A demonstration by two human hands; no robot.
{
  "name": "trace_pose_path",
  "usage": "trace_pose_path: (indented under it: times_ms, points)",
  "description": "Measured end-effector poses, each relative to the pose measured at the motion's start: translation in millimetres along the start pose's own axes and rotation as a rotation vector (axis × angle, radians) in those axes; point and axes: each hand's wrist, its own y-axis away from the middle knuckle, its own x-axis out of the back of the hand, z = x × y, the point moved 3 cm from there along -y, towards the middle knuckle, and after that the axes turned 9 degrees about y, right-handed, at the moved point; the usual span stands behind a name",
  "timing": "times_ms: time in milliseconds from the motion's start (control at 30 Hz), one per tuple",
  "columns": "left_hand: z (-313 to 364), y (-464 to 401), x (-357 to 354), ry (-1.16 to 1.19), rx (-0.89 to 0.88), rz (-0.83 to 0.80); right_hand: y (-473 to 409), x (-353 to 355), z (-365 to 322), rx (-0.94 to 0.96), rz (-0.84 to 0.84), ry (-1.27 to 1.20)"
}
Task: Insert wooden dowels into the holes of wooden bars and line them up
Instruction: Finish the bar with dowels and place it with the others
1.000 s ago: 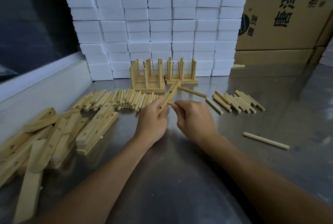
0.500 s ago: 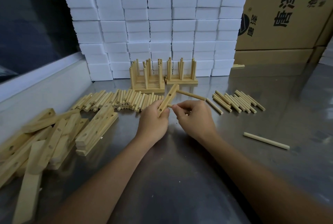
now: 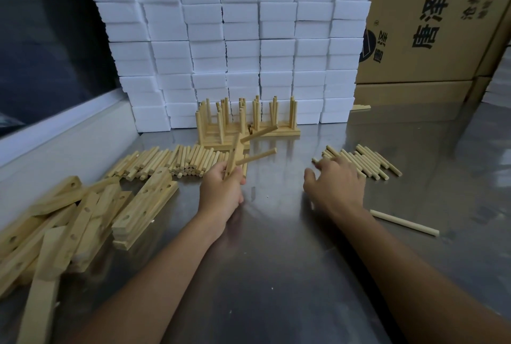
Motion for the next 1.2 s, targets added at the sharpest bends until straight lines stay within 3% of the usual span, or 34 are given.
trace_pose_path:
  times_ms: [167, 567, 733, 900, 1200]
  points:
    - [3, -1, 3, 0.183, 0.090, -0.029, -1, 0, 7, -0.043, -0.018, 0.056]
    - [10, 2, 2, 0.608, 0.268, -0.201, 0, -4, -12, 0.107, -0.095, -0.078]
    - [9, 2, 4, 0.649, 0.318, -0.195, 4, -8, -22, 0.117, -0.142, -0.311]
    - [10, 2, 2, 0.603, 0.286, -0.183, 10, -5, -28, 0.144, -0.038, -0.531]
    - [6, -2, 4, 0.609, 0.325, -0.173, 11, -2, -22, 0.122, 0.094, -0.551]
